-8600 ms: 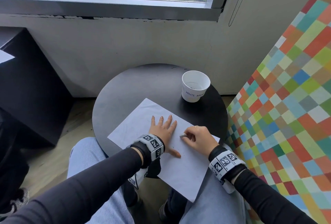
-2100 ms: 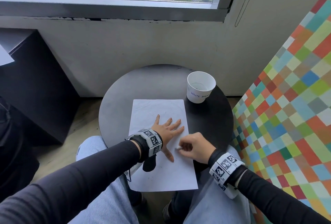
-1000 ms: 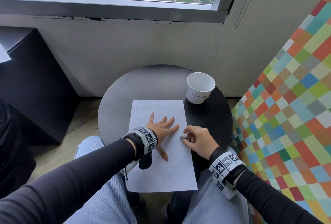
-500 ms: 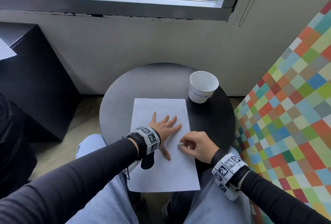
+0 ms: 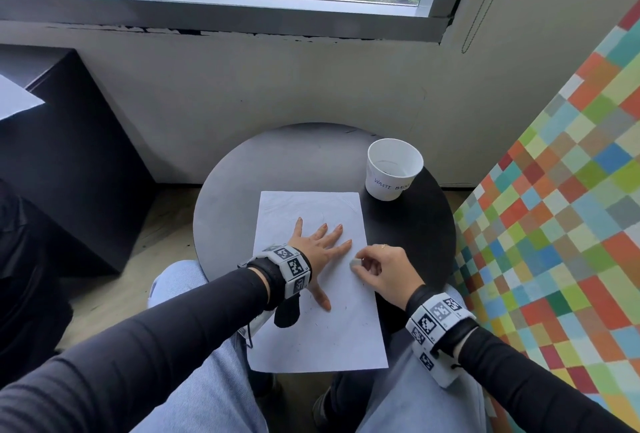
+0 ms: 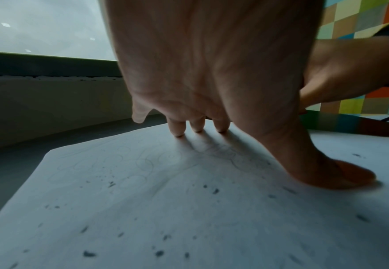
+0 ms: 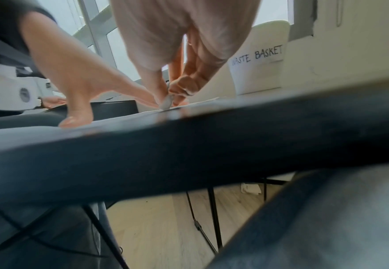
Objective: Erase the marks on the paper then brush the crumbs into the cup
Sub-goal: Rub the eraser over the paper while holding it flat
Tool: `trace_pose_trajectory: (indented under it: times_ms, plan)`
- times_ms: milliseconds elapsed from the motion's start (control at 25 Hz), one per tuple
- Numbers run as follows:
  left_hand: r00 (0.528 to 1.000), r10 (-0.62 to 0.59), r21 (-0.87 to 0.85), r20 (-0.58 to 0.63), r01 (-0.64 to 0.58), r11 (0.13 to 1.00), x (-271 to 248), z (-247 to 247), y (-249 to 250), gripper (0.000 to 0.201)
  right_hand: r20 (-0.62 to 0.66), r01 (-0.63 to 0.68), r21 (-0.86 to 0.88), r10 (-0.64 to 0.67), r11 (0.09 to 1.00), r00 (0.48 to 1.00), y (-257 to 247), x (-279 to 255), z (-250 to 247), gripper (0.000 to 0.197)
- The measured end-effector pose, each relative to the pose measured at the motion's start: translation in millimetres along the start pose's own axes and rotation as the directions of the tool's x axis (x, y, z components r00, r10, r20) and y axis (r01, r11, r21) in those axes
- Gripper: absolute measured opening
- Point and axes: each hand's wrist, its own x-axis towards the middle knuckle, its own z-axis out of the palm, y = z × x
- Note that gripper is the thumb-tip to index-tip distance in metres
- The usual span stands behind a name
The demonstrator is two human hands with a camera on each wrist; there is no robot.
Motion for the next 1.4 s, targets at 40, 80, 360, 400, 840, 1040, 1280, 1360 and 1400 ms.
trace_pose_trajectory:
  times_ms: [40, 80, 360, 400, 840, 1040, 1280, 1360, 1400]
  plan:
    - [1.0, -0.002, 0.002, 0.001, 0.002, 1.0, 0.2, 0.4, 0.2, 0.136, 0.048, 0.051, 0.028, -0.052, 0.998, 0.997, -3.3, -4.0, 2.9, 0.006]
    - [1.0, -0.004, 0.004, -0.001, 0.004, 1.0, 0.6, 0.9, 0.7, 0.136, 0.128, 0.101, 0.071, -0.109, 0.992, 0.986, -9.1, -9.4, 5.9, 0.007]
    - [1.0, -0.002, -0.007, 0.002, 0.002, 1.0, -0.5, -0.4, 1.3, 0.136, -0.001, -0.066, 0.091, 0.066, 0.994, 0.998, -1.3, -2.3, 0.4, 0.005]
    - [1.0, -0.004, 0.0, -0.002, 0.004, 1.0, -0.6, 0.2, 1.8, 0.136, 0.063, -0.021, 0.119, 0.014, 0.993, 0.998, -5.5, -6.3, 3.9, 0.004]
    - [1.0, -0.008, 0.006, 0.0, 0.008, 1.0, 0.3, 0.3, 2.7, 0.136, 0.203, -0.027, 0.165, -0.008, 0.986, 0.979, -10.8, -9.9, 4.6, 0.009]
    - [1.0, -0.007, 0.001, -0.002, 0.007, 1.0, 2.4, 0.9, 1.6, 0.137, 0.044, -0.085, 0.149, 0.079, 0.985, 0.996, -4.4, -3.3, 2.3, 0.008]
    - [1.0, -0.006, 0.009, -0.023, 0.006, 1.0, 7.5, 5.6, -0.9, 0.143, 0.009, -0.103, 0.086, 0.103, 0.991, 0.995, -5.5, -0.1, 2.3, 0.008]
    - [1.0, -0.015, 0.013, -0.025, 0.015, 1.0, 9.2, 9.1, -2.1, 0.148, 0.058, -0.058, 0.096, 0.052, 0.994, 0.997, -10.3, -3.6, 5.8, 0.008]
    - [1.0, -0.019, 0.015, -0.023, 0.019, 1.0, 9.8, 10.0, -2.0, 0.149, 0.14, -0.014, 0.114, -0.002, 0.993, 0.99, -13.9, -7.2, 7.6, 0.009]
